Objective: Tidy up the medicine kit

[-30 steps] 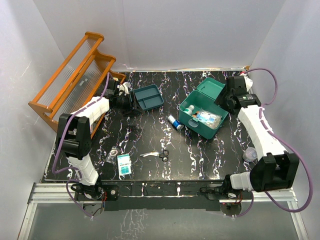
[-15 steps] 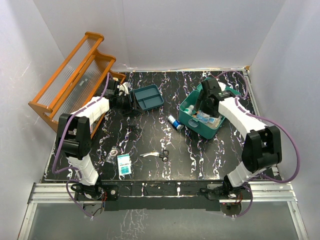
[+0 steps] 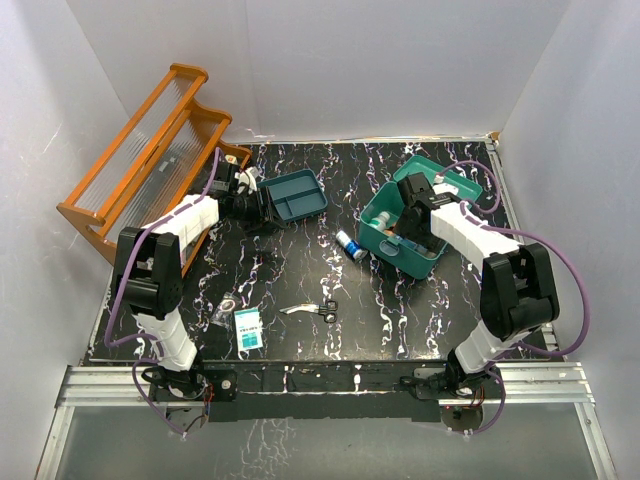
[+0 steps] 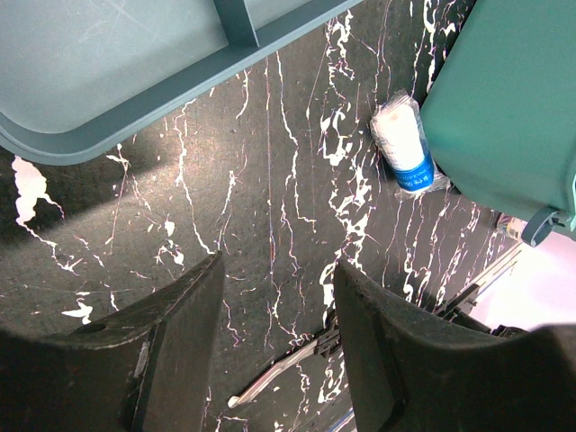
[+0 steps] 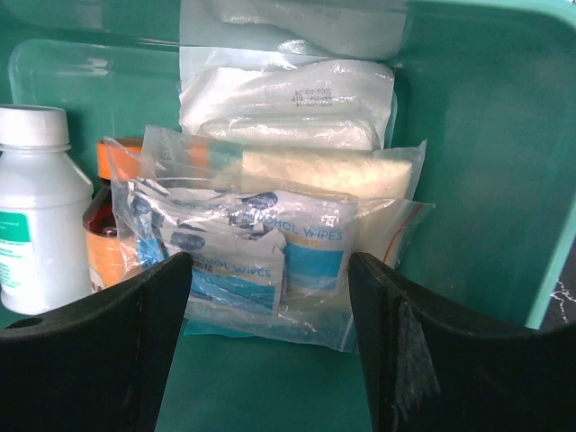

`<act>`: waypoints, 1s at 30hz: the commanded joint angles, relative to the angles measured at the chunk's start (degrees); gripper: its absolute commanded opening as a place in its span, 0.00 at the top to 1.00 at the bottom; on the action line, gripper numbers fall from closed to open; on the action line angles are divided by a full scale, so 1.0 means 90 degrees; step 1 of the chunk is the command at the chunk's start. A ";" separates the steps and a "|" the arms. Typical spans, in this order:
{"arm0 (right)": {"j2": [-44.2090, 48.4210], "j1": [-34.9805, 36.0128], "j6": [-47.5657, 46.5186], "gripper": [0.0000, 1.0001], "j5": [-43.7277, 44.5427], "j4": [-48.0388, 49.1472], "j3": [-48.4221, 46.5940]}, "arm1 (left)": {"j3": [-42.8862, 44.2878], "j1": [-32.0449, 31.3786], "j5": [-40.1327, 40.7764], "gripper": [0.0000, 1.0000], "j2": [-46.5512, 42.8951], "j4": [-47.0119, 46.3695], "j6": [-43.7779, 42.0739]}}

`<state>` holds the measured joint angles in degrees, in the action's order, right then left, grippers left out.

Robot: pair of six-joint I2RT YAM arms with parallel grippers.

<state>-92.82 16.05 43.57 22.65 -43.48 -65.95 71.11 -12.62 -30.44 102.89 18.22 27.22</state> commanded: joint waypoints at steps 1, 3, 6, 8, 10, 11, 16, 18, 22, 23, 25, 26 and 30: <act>0.0257 -0.0036 0.0502 0.31 0.0286 0.0073 0.0316 | -0.0079 -0.0021 -0.0026 0.50 -0.0128 0.0085 -0.0085; 0.0342 -0.0042 0.0722 0.31 0.0294 0.0076 0.0419 | -0.0080 -0.0018 -0.0025 0.50 -0.0133 0.0085 -0.0085; 0.0445 -0.0048 0.0983 0.32 0.0295 0.0083 0.0510 | -0.0085 -0.0019 -0.0026 0.50 -0.0126 0.0085 -0.0085; 0.0499 -0.0046 0.1129 0.32 0.0368 -0.0045 0.0406 | -0.0070 -0.0020 -0.0026 0.51 -0.0121 0.0099 -0.0094; 0.0599 -0.0047 0.1135 0.31 0.0508 -0.0191 0.0184 | -0.0052 -0.0014 -0.0012 0.50 -0.0123 0.0114 -0.0112; 0.0662 -0.0046 0.1115 0.30 0.0592 -0.0264 0.0058 | -0.0057 -0.0020 -0.0008 0.50 -0.0123 0.0114 -0.0122; 0.0961 -0.0046 0.0681 0.27 0.0677 -0.0403 -0.0659 | 0.0006 -0.0014 0.0052 0.51 -0.0111 0.0136 -0.0162; 0.0993 -0.0047 0.0478 0.27 0.0628 -0.0399 -0.0851 | 0.0043 -0.0020 0.0136 0.50 -0.0117 0.0170 -0.0186; 0.1050 -0.0046 -0.0061 0.29 0.0200 -0.0058 -0.1062 | 0.0082 -0.0018 0.0397 0.50 -0.0209 0.0231 -0.0196; 0.1084 -0.0048 -0.0206 0.30 0.0045 0.0077 -0.1079 | 0.0072 -0.0020 0.0477 0.50 -0.0244 0.0240 -0.0192; 0.1178 -0.0049 -0.0542 0.32 -0.0411 0.0508 -0.1080 | 0.0045 -0.0016 0.0678 0.50 -0.0344 0.0278 -0.0160; 0.1225 -0.0046 -0.0710 0.32 -0.0679 0.0733 -0.1080 | 0.0018 -0.0020 0.0827 0.50 -0.0419 0.0289 -0.0129; 0.1324 -0.0036 -0.1083 0.34 -0.1549 0.1252 -0.1148 | -0.0156 -0.0018 0.1398 0.49 -0.0782 0.0261 0.0017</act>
<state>-83.64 15.97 39.51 17.15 -40.58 -73.63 70.46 -12.62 -23.64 102.08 19.35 26.41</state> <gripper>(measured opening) 0.663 0.506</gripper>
